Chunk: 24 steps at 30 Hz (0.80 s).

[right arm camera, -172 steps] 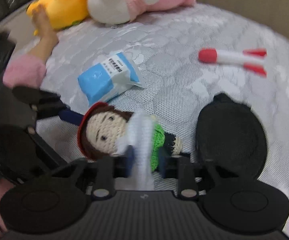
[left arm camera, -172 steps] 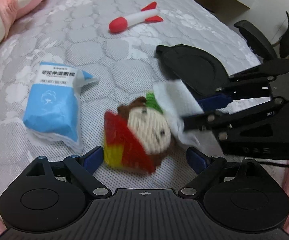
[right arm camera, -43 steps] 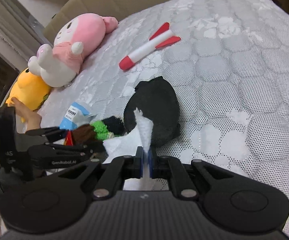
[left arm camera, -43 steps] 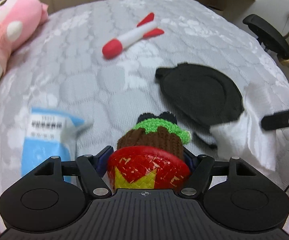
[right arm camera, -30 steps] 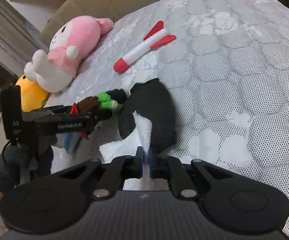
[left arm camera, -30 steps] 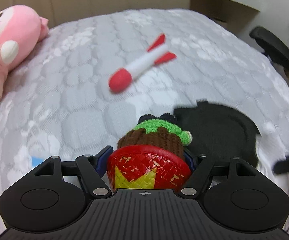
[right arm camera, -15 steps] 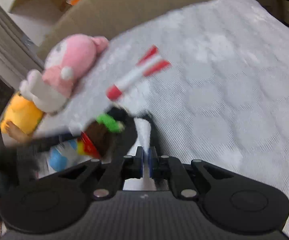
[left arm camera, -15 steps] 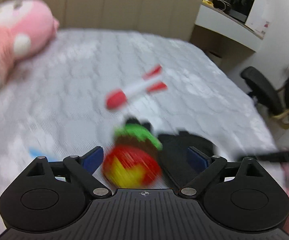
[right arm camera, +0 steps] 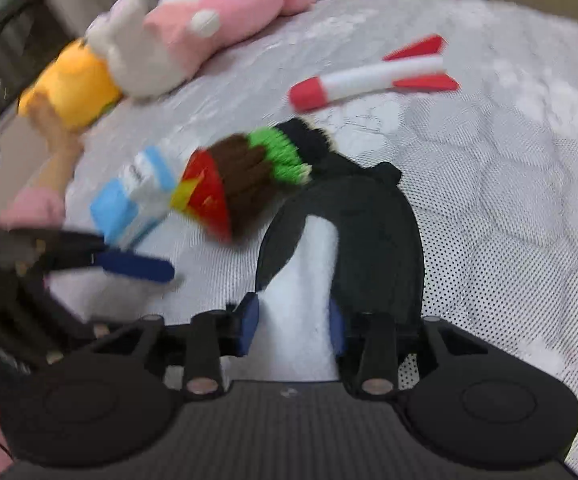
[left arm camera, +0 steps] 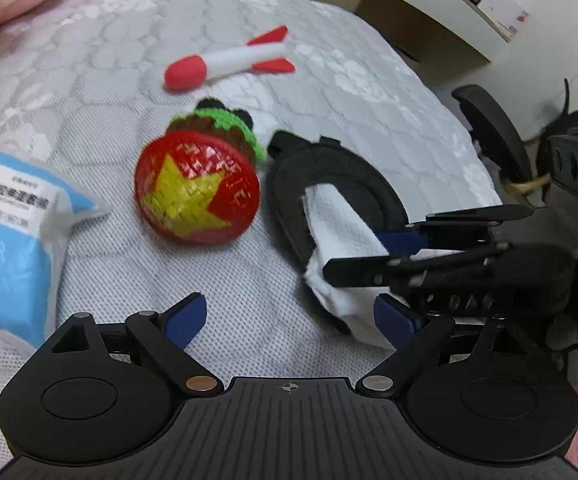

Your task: Organize soft objects

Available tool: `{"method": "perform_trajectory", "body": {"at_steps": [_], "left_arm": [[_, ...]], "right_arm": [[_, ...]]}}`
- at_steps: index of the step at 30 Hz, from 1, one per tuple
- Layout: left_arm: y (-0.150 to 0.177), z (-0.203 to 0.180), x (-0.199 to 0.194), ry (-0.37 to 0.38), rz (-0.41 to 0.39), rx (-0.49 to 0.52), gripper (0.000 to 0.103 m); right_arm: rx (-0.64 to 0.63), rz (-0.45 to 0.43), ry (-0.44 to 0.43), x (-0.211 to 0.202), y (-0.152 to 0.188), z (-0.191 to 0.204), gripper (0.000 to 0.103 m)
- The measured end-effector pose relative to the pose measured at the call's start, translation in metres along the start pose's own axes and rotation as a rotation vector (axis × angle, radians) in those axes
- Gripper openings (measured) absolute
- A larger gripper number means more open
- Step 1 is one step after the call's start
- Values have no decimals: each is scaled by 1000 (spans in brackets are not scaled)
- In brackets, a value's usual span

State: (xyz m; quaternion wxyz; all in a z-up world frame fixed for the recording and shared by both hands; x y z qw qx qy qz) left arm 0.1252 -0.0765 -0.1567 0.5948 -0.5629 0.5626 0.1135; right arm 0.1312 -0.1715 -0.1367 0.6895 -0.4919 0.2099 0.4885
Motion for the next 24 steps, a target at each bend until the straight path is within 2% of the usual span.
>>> {"method": "perform_trajectory", "body": {"at_steps": [1, 6, 8, 11, 14, 17, 19, 21, 22, 23, 24], "left_arm": [[0, -2, 1, 4, 2, 1, 94], [-8, -3, 5, 30, -20, -50, 94], [-14, -3, 10, 40, -24, -67, 94], [-26, -6, 22, 53, -16, -88, 94], [-36, -9, 38, 58, 0, -110, 94], [-45, -14, 58, 53, 18, -115, 94], [-51, -19, 71, 30, 28, -99, 95], [-57, -27, 79, -12, 11, -50, 94], [-61, -32, 81, -34, -3, -14, 86], [-64, -40, 81, -59, -24, 50, 68], [-66, -46, 80, -87, -36, 121, 39]], "right_arm": [[-7, -7, -2, 0, -1, 1, 7], [-37, -45, -12, -2, -8, 7, 5], [83, -76, -87, -1, -30, -5, 5], [169, -74, -78, 13, -49, -31, 5], [178, -64, 36, 15, -42, -63, 5], [197, -97, 113, -9, -26, -91, 5], [210, -111, 176, -22, -14, -109, 5], [244, -119, 189, -33, -3, -122, 5], [264, -123, 187, -39, 1, -126, 5], [280, -131, 176, -43, 4, -127, 5], [297, -139, 164, -48, 6, -127, 5]]}}
Point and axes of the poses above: each gripper's, at about its wrist camera, not at the fingertips, and x roughly the way its jaws point, z to its left, y to its underside, the point moved 9 cm from there along x, roughly the way its jaws point, and after that the axes turned 12 degrees about x, right-handed, at the moved point
